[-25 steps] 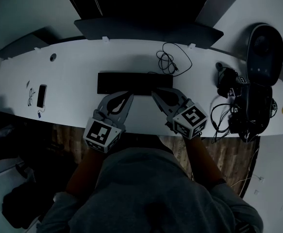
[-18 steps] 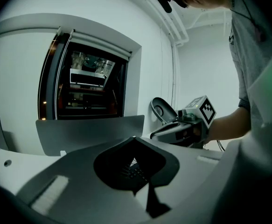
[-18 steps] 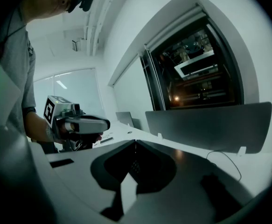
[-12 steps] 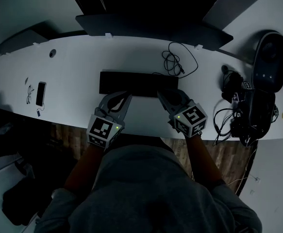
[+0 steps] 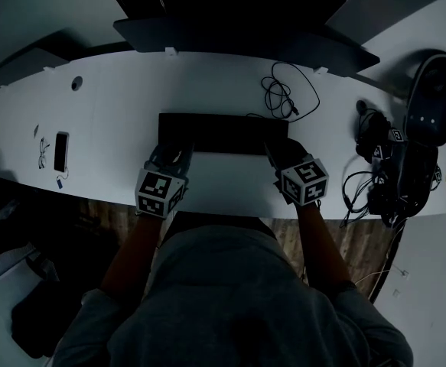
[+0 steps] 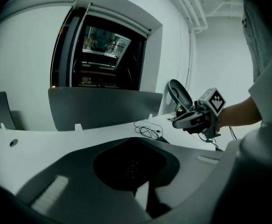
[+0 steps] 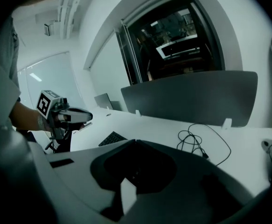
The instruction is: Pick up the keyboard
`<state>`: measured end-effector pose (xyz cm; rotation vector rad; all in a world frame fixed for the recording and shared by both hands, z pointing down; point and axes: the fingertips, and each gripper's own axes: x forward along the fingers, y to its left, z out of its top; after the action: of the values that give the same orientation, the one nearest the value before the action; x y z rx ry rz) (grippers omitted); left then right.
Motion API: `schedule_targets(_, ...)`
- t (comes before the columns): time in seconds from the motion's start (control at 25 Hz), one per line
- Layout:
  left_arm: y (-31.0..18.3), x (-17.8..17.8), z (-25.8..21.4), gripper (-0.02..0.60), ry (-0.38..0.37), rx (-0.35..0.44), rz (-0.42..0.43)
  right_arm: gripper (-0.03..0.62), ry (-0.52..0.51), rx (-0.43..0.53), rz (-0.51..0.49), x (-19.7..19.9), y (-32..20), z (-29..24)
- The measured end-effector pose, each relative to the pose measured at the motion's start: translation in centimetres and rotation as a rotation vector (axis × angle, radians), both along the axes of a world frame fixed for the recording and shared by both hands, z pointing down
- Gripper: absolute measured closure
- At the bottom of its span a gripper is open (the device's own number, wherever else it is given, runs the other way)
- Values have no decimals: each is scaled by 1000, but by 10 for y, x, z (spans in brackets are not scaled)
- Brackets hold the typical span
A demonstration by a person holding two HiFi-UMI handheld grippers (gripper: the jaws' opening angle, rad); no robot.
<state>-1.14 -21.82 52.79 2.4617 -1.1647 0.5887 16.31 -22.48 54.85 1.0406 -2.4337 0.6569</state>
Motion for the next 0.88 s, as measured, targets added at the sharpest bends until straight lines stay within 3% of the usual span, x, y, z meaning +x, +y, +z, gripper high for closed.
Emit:
schedule_targets(0.36,-25,-36,59,547,-35,-118,-54,572,88,-104,116,25,-24,49)
schedule_targets(0.44,-30,-45,70,530,-38,-139,-80,488,112,-136,153,34,-27,62)
schedule_targets(0.6,-40,-67,90,517,-72,-196,-147,451,149,-174,219,51,-35,82)
schedule_targets(0.88,-58,-92,129,429,-120,-284,-184,413,168,-253,303,72,-42,111)
